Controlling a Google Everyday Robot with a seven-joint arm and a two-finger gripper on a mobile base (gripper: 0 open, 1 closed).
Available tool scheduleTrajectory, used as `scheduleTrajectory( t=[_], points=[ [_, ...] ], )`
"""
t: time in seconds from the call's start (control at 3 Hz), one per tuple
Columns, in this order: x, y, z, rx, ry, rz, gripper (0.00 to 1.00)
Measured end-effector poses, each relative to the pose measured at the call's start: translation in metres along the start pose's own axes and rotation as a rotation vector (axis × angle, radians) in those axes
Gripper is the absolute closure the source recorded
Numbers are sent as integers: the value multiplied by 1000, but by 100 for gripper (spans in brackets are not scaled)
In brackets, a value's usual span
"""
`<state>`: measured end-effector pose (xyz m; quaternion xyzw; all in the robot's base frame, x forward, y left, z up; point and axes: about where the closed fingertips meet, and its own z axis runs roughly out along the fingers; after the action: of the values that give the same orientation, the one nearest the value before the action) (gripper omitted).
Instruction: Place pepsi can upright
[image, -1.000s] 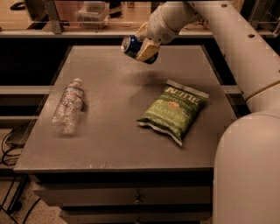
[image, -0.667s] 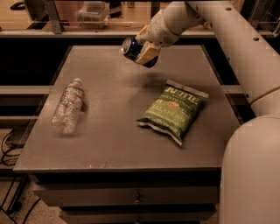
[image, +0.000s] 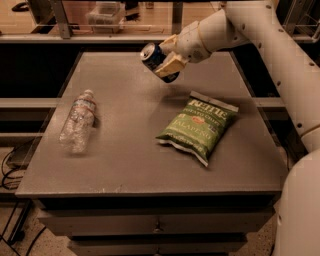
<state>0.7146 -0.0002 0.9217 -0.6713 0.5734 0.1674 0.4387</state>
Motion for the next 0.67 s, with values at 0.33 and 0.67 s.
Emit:
scheduleTrajectory(
  t=[0.33,0.67],
  points=[
    [5,-4,-8,60,-128,53,100],
    [16,-10,-16,138,-222,99,100]
  ],
)
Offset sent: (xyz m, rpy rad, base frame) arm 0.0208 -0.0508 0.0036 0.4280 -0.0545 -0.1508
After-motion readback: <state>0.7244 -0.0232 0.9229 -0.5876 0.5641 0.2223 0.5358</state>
